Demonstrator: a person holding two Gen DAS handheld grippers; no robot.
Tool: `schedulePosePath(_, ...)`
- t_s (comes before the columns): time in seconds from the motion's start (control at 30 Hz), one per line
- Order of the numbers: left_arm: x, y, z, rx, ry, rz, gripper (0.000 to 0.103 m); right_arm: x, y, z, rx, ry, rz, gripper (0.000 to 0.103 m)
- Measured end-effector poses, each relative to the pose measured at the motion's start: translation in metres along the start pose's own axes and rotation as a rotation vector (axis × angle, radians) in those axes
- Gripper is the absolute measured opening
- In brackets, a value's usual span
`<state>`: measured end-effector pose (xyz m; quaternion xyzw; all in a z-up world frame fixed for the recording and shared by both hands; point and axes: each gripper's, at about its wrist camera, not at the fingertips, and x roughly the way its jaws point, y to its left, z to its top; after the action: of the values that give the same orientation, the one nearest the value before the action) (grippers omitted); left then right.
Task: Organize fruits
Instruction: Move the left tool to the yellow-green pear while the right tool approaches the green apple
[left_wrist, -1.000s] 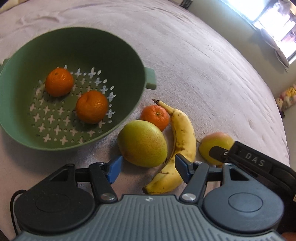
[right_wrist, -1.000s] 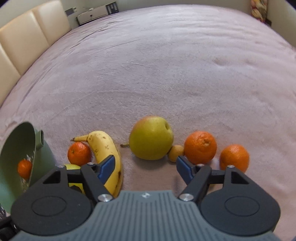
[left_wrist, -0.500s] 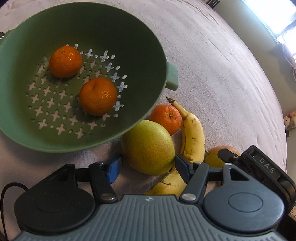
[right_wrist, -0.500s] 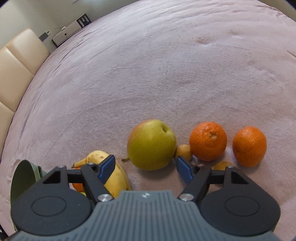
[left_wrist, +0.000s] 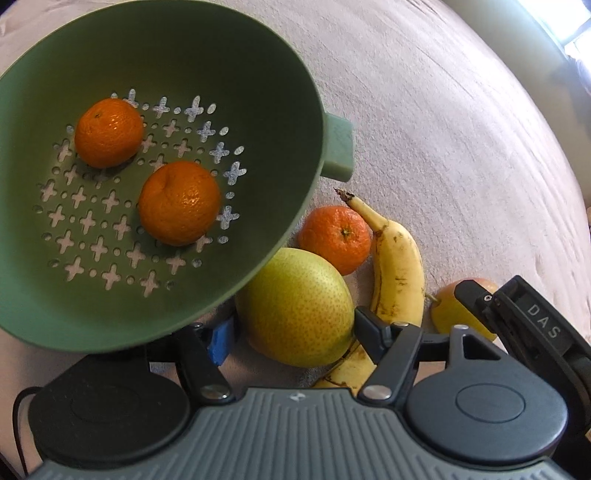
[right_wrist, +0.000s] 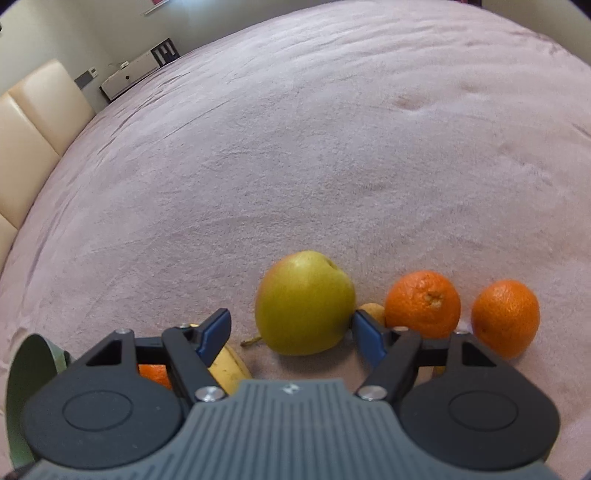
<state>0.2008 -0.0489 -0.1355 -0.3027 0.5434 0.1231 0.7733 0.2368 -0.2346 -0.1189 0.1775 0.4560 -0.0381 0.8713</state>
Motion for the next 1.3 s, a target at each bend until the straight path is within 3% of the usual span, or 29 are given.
schedulePosePath(0.13,0.005,-0.002,0.006,-0.01,0.015,-0.003,0.082,0.001,0.003,-0.001,-0.066,-0.032,-0.034,0.062)
schedulePosePath(0.17,0.006,-0.003,0.007,-0.01,0.017,-0.004,0.082,0.001,0.003,-0.001,-0.078,-0.043,-0.044,0.055)
schedulePosePath(0.33,0.01,-0.002,0.01,0.014,0.02,-0.022,0.078,-0.003,-0.007,0.0,-0.067,-0.059,-0.004,0.054)
schedulePosePath(0.53,0.007,0.001,0.007,0.069,0.028,-0.048,0.076,-0.014,-0.007,-0.002,-0.132,-0.008,0.013,0.052)
schedulePosePath(0.63,0.003,0.005,0.005,0.086,0.038,-0.066,0.076,-0.024,-0.01,-0.002,-0.158,0.014,0.019,0.045)
schedulePosePath(0.7,0.001,0.008,0.004,0.094,0.047,-0.074,0.076,-0.032,-0.01,-0.004,-0.191,0.031,0.035,0.0)
schedulePosePath(0.83,-0.001,0.017,0.002,0.098,0.062,-0.077,0.075,-0.038,-0.014,-0.008,-0.168,0.018,0.04,0.007)
schedulePosePath(0.87,-0.002,0.018,0.001,0.102,0.065,-0.075,0.075,-0.037,-0.018,-0.008,-0.128,0.018,0.043,0.017)
schedulePosePath(0.9,-0.003,0.019,0.0,0.108,0.068,-0.074,0.075,-0.035,-0.021,-0.008,-0.081,0.021,0.055,0.036)
schedulePosePath(0.93,-0.004,0.019,-0.001,0.115,0.071,-0.07,0.075,-0.034,-0.025,-0.007,-0.035,0.02,0.073,0.042)
schedulePosePath(1.0,-0.003,0.02,-0.001,0.122,0.078,-0.063,0.075,-0.03,-0.028,-0.005,0.04,0.017,0.098,0.044)
schedulePosePath(1.1,-0.004,0.021,-0.001,0.122,0.085,-0.059,0.075,-0.025,-0.024,-0.001,0.078,-0.011,0.067,0.045)
schedulePosePath(1.13,-0.004,0.021,-0.001,0.122,0.089,-0.057,0.075,-0.023,-0.021,0.001,0.077,-0.019,0.055,0.047)
schedulePosePath(1.2,-0.006,0.018,0.0,0.124,0.094,-0.054,0.075,-0.017,-0.013,0.004,0.052,-0.029,0.029,0.061)
schedulePosePath(1.3,-0.002,0.016,0.005,0.121,0.104,-0.052,0.075,-0.007,-0.002,0.004,-0.009,-0.018,-0.013,0.063)
